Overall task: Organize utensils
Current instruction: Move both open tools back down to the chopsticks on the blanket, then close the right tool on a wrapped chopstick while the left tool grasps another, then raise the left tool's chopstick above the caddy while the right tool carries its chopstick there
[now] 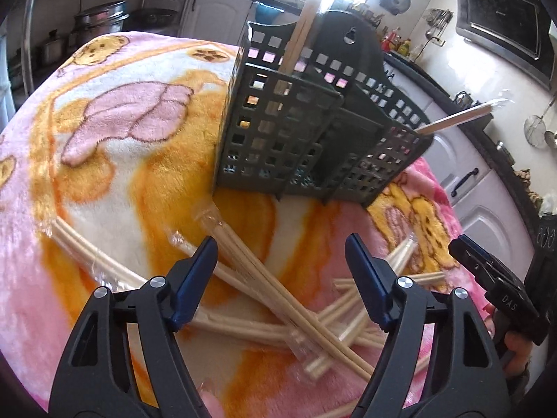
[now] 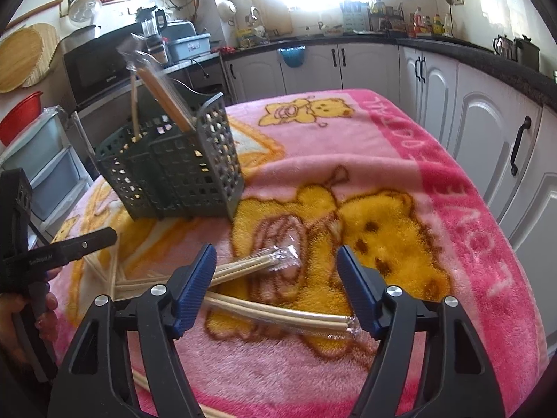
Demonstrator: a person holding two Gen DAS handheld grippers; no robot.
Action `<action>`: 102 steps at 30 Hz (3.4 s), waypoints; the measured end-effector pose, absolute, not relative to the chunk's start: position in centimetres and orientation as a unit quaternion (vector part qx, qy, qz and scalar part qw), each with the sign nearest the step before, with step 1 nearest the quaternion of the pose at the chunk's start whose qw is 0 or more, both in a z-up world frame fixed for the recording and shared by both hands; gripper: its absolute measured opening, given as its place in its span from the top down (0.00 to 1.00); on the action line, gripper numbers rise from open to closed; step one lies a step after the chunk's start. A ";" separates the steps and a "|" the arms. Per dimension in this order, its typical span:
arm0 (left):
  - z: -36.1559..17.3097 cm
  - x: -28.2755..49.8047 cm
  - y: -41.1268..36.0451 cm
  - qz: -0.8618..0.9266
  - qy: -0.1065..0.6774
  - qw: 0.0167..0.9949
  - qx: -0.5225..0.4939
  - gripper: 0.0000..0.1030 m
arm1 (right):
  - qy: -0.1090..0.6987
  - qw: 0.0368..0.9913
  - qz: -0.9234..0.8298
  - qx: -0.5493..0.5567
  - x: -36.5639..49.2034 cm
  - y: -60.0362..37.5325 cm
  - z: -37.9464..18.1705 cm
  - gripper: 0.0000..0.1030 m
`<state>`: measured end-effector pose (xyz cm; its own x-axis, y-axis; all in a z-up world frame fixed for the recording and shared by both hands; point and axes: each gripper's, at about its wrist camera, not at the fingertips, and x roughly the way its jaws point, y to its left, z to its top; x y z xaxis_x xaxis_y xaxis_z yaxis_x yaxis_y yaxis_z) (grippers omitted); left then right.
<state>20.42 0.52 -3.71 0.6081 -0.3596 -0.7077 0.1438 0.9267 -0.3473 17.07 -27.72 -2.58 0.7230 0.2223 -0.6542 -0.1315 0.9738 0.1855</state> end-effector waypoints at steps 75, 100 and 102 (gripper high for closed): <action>7.2 17.6 1.8 -0.152 0.302 0.933 -0.122 0.93 | 0.237 0.943 0.229 0.040 13.7 -22.5 9.0 0.99; 13.9 16.5 0.8 -0.210 0.241 0.941 -0.108 0.97 | 0.187 0.946 0.263 0.005 12.7 -18.9 14.4 0.99; 14.3 16.6 0.5 -0.216 0.237 0.941 -0.107 0.97 | 0.183 0.947 0.265 0.005 12.7 -18.8 14.9 0.99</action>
